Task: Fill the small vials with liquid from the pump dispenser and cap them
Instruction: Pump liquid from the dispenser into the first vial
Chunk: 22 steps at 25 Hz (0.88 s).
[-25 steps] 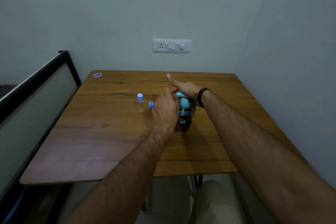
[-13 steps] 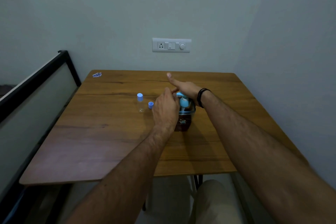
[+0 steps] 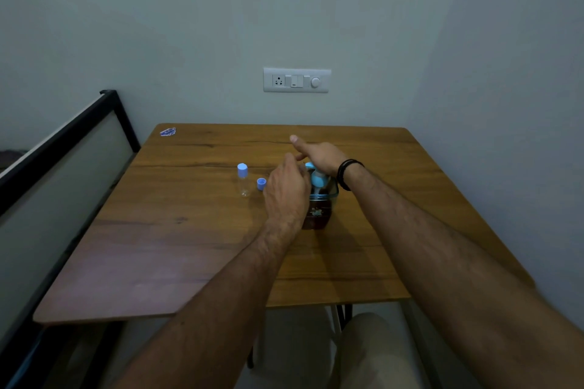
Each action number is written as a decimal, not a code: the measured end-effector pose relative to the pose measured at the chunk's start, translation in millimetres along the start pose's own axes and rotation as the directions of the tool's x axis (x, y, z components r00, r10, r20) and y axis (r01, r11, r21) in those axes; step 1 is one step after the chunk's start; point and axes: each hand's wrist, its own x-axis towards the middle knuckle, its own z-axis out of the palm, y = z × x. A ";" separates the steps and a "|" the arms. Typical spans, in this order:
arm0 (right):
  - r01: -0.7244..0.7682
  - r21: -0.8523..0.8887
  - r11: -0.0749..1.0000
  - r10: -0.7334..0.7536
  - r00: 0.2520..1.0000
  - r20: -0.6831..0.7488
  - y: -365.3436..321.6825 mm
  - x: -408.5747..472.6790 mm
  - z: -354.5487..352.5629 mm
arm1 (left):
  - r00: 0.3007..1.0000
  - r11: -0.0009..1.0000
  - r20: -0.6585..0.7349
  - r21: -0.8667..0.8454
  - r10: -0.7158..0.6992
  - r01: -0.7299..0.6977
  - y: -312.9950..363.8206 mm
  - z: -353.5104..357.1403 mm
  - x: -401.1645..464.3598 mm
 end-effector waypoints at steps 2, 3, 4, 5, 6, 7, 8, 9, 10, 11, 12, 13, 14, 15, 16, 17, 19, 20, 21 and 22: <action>0.007 -0.034 0.999 -0.006 1.000 0.011 -1.4 -0.5 -0.4 | 1.000 1.000 0.000 0.004 0.000 0.000 0.4 -0.9 0.2; -0.008 -0.024 1.000 0.009 0.999 0.039 -2.8 -3.0 -2.7 | 1.000 1.000 0.000 0.010 0.000 0.000 0.8 -1.3 0.1; -0.030 -0.003 1.000 0.030 0.997 0.075 -4.7 -6.3 -5.4 | 1.000 1.000 -0.001 0.015 0.002 -0.002 1.3 -2.3 -0.3; -0.051 0.024 0.998 0.048 0.994 0.099 -6.4 -10.1 -7.2 | 1.000 1.000 0.001 0.018 0.003 -0.003 1.4 -2.8 -0.5; -0.054 0.043 0.998 0.049 0.993 0.112 -6.2 -11.9 -8.3 | 1.000 1.000 0.004 0.021 0.000 0.000 1.7 -2.8 -0.7; -0.043 0.046 0.998 0.038 0.994 0.102 -5.6 -12.1 -8.0 | 1.000 1.000 0.008 0.022 -0.004 0.003 1.5 -2.4 -0.5; -0.020 0.031 0.999 0.018 0.997 0.071 -4.9 -10.8 -6.3 | 1.000 1.000 0.007 0.019 -0.004 0.004 0.4 -1.6 0.1; 0.004 0.005 1.000 -0.004 0.999 0.037 -4.6 -10.1 -4.4 | 1.000 1.000 0.001 0.012 -0.002 0.002 -0.6 -0.5 0.4; 0.020 -0.020 1.000 -0.020 1.000 0.011 -3.8 -8.5 -2.8 | 1.000 1.000 -0.004 0.005 0.000 0.000 -1.3 0.6 0.5; 0.029 -0.040 0.999 -0.029 1.000 -0.003 -3.5 -6.9 -1.7 | 1.000 1.000 -0.004 -0.002 -0.001 0.001 -1.4 1.0 0.9; 0.033 -0.054 0.998 -0.033 0.999 -0.003 -4.4 -6.5 -1.2 | 1.000 1.000 0.000 -0.005 -0.002 0.002 -1.4 1.2 1.4; 0.024 -0.054 0.998 -0.023 1.000 0.009 -5.2 -7.5 -2.6 | 1.000 1.000 0.005 -0.010 -0.001 0.001 -1.2 1.6 1.3; 0.003 -0.035 0.999 -0.002 0.999 0.039 -5.7 -8.5 -4.5 | 1.000 1.000 0.008 -0.011 0.001 -0.001 -1.0 1.0 1.0; -0.027 -0.004 1.000 0.027 0.997 0.072 -6.8 -10.5 -6.3 | 1.000 1.000 0.009 -0.006 0.004 -0.003 -0.6 0.9 0.8; -0.051 0.022 0.998 0.049 0.995 0.092 -7.4 -11.8 -7.0 | 1.000 1.000 0.006 0.001 0.004 -0.004 -0.3 0.1 0.4; -0.059 0.036 0.998 0.056 0.994 0.093 -6.9 -12.2 -6.9 | 1.000 1.000 0.001 0.003 0.005 -0.005 0.3 0.1 0.5; -0.030 0.012 0.999 0.030 0.999 0.037 -4.3 -8.8 -3.6 | 1.000 1.000 -0.003 0.008 0.006 -0.006 -0.8 1.1 1.7; -0.012 -0.003 1.000 0.012 1.000 0.003 -3.8 -7.4 -1.3 | 1.000 1.000 -0.004 0.011 0.004 -0.004 -1.3 1.9 2.0; -0.004 -0.016 1.000 0.003 1.000 -0.019 -3.1 -5.7 -0.4 | 1.000 1.000 -0.009 0.015 0.003 -0.002 -1.4 2.5 1.7; 0.000 -0.025 1.000 0.000 1.000 -0.020 -3.2 -3.7 -0.1 | 1.000 1.000 -0.011 0.016 0.001 -0.001 -1.3 2.2 1.7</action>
